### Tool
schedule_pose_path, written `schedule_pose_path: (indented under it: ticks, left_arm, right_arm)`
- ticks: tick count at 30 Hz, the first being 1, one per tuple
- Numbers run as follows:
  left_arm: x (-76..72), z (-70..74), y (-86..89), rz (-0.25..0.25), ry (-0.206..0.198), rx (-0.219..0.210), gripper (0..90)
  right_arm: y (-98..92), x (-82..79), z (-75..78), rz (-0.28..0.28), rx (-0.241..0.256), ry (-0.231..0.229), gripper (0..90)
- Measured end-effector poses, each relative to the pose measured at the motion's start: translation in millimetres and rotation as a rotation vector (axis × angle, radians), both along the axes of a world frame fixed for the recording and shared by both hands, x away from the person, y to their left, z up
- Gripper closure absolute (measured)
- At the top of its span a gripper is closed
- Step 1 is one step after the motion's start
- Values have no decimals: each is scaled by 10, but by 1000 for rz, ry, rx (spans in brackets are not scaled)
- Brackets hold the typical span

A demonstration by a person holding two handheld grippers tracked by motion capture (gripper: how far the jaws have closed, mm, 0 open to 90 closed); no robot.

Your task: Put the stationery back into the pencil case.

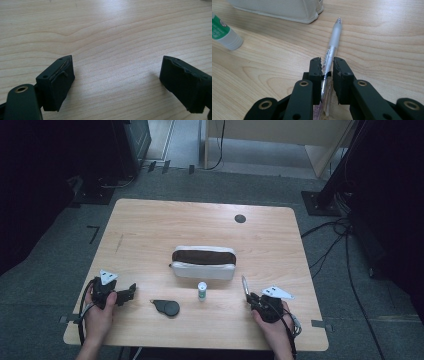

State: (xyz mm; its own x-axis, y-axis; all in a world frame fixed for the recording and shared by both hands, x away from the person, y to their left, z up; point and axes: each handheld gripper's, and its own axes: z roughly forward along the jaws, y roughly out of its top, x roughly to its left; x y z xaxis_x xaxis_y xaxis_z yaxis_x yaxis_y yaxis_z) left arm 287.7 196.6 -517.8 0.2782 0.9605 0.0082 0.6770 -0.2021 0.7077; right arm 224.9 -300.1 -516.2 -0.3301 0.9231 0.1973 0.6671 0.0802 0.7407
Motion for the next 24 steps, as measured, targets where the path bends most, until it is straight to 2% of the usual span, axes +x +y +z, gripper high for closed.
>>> schedule_pose_path:
  ticks: [7,8,13,16,18,20,24]
  left_arm:
    - [0,0,0,-1,0,0,125]
    - [0,1,0,-4,0,1,125]
    - [1,1,-1,-9,1,1,125]
    - [4,1,-3,-11,1,1,125]
    - [5,0,-3,-12,0,2,125]
    - [5,0,-3,-12,0,2,125]
    - [5,0,-3,-12,0,2,125]
  right_arm:
    - [-113,-8,12,-7,-63,-8,804]
    - [-193,-13,14,-11,-74,-8,787]
    - [-329,-26,11,-32,-98,-1,757]
    - [-384,-15,53,2,-69,-22,757]
    - [-377,12,73,35,-67,-29,746]
    - [-354,66,79,70,-72,-31,744]
    - [-321,143,34,127,-41,-17,748]
